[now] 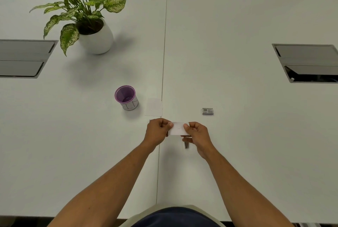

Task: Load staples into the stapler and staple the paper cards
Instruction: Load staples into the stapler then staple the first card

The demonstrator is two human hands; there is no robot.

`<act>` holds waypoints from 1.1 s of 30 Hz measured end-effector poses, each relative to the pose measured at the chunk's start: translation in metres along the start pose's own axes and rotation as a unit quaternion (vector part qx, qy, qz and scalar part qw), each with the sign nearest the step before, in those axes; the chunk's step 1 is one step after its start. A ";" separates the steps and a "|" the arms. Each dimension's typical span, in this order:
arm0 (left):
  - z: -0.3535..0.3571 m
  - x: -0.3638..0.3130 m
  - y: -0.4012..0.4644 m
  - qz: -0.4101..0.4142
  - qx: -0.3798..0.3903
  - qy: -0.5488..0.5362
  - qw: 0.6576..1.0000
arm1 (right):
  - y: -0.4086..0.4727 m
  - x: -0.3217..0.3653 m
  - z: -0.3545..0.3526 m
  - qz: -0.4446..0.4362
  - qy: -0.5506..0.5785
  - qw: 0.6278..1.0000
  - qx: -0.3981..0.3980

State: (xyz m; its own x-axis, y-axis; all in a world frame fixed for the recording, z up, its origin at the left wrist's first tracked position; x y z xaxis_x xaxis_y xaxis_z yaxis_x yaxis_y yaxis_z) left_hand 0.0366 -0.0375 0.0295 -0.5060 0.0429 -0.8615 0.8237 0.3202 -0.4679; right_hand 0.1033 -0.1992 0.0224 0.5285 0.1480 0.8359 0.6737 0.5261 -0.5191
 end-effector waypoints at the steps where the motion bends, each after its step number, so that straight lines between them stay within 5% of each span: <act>1: 0.000 -0.001 0.000 0.000 0.001 0.001 1.000 | 0.000 0.000 0.000 0.000 -0.004 1.000 -0.003; 20: 0.004 -0.002 0.001 0.019 -0.024 0.123 0.992 | 0.007 -0.003 0.010 0.001 -0.095 0.995 -0.039; 33: -0.019 0.000 -0.004 0.049 -0.037 0.077 0.995 | 0.015 -0.005 0.026 -0.061 -0.010 0.998 -0.027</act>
State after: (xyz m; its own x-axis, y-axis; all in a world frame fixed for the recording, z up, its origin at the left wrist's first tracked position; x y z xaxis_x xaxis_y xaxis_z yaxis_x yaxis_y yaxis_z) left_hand 0.0285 -0.0211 0.0346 -0.4623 0.2198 -0.8590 0.8528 0.3756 -0.3628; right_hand 0.0973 -0.1699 0.0155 0.4308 0.1035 0.8965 0.7595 0.4949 -0.4222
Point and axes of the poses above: each hand's wrist, its own y-axis towards the middle knuckle, its own z-axis out of the palm, x = y × z, the point moved 1 cm from there along y, towards the middle knuckle, and after that the axes turned 11 degrees about x, right-handed, at the moved point
